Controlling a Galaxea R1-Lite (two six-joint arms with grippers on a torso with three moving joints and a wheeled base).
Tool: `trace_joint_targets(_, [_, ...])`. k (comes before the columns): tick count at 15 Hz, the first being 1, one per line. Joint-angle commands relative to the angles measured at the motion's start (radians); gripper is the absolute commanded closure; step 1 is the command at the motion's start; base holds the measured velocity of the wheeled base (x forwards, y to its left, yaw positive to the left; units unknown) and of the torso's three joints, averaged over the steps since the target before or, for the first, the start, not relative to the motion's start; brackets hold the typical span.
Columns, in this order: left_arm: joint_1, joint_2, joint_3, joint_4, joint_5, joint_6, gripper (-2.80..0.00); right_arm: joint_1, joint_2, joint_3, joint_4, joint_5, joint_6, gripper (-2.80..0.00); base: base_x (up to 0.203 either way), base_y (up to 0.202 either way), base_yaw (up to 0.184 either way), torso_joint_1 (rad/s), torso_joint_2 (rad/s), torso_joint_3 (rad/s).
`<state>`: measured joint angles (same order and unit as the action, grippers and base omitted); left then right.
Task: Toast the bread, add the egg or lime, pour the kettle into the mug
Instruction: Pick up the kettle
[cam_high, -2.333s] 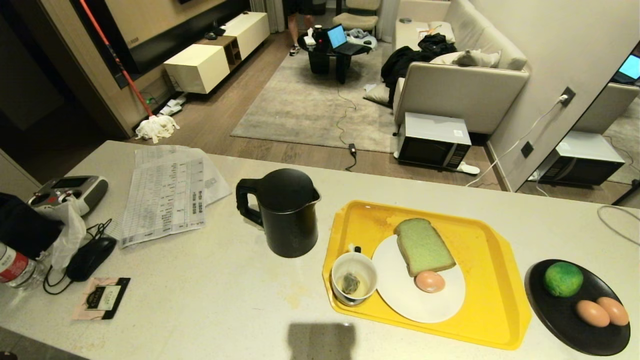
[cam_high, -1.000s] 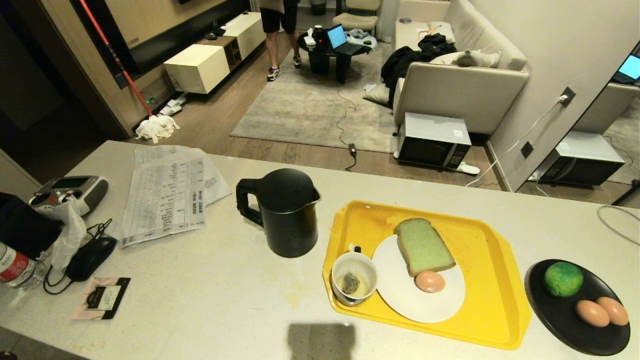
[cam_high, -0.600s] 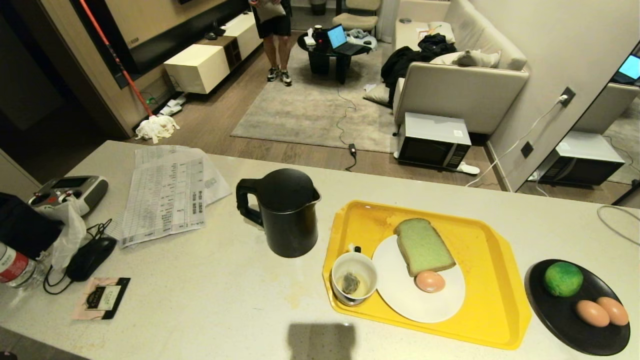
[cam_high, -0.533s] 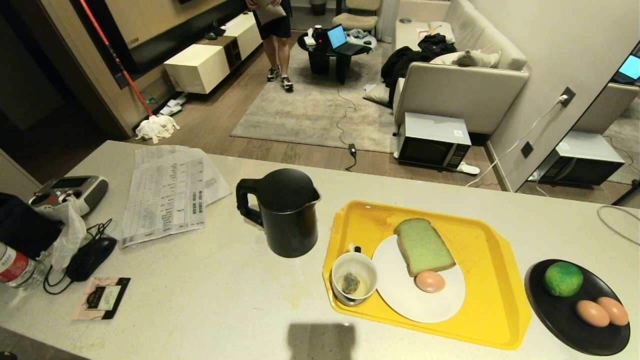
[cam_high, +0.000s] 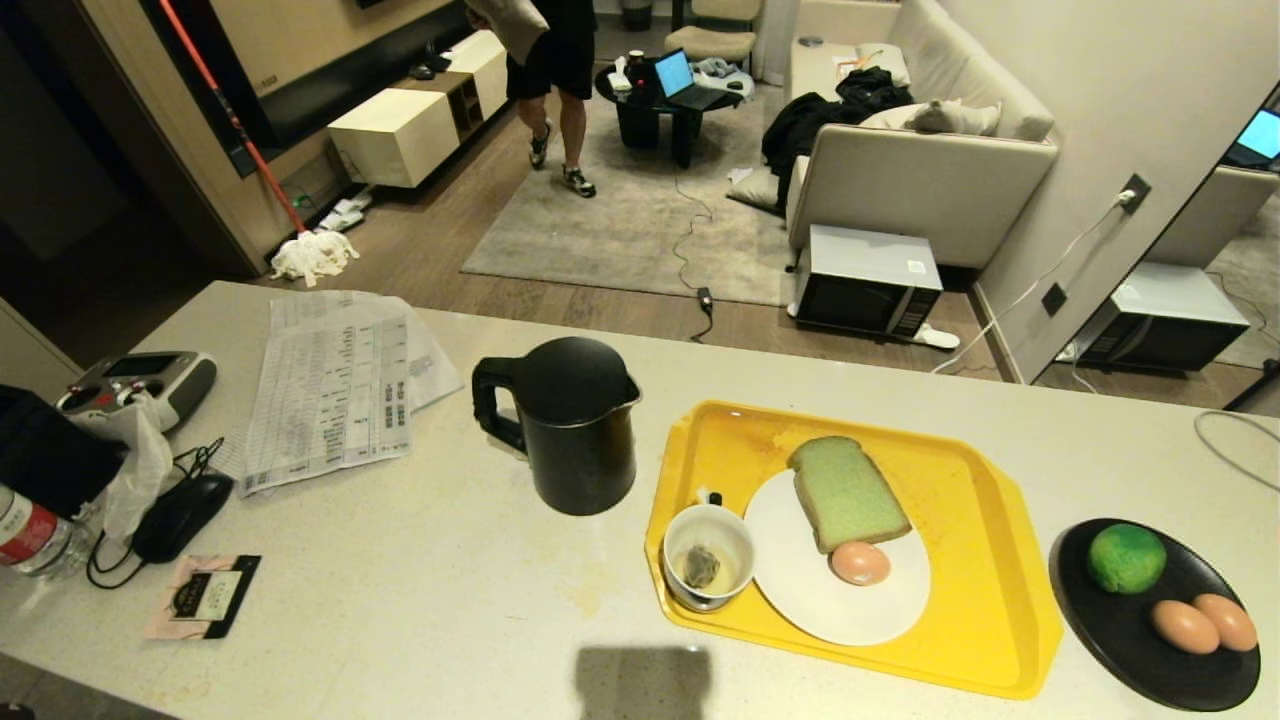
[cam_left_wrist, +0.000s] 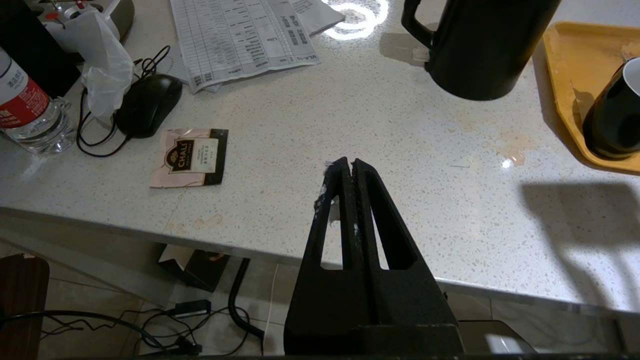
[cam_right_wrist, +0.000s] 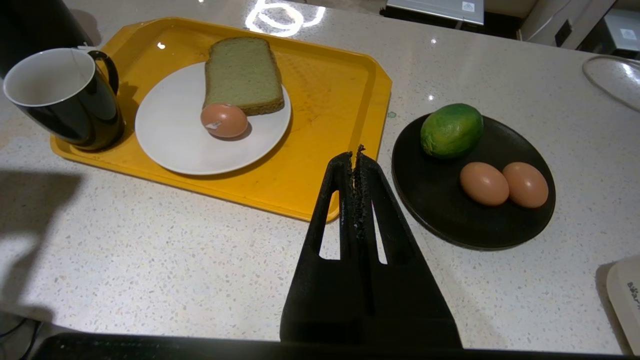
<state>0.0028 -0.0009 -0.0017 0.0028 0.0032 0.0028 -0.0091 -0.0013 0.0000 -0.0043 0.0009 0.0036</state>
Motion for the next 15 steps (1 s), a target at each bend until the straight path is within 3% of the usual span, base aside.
trace_joint_targets(1, [0.000,-0.001,0.000,0.000,0.000,0.000,0.00,0.000,0.001,0.002,0.000,0.001,-0.001,0.00,0.000,0.000,0.000,0.000,0.00,0.000])
trace_joint_targets(5, [0.000,-0.001,0.000,0.000,0.000,0.000,0.00,0.000,0.001,0.002,0.000,0.001,-0.001,0.00,-0.001,-0.003,-0.017,-0.001,0.00,0.001])
trace_joint_targets(12, [0.000,-0.001,0.000,0.000,0.000,0.000,0.00,0.000,0.001,0.002,0.000,0.001,-0.001,0.00,0.000,0.007,-0.164,0.002,0.00,0.000])
trace_joint_targets(15, [0.000,-0.001,0.000,0.000,0.000,0.000,0.00,0.000,0.001,0.002,0.000,0.001,-0.001,0.00,-0.001,0.005,-0.071,0.001,0.00,0.002])
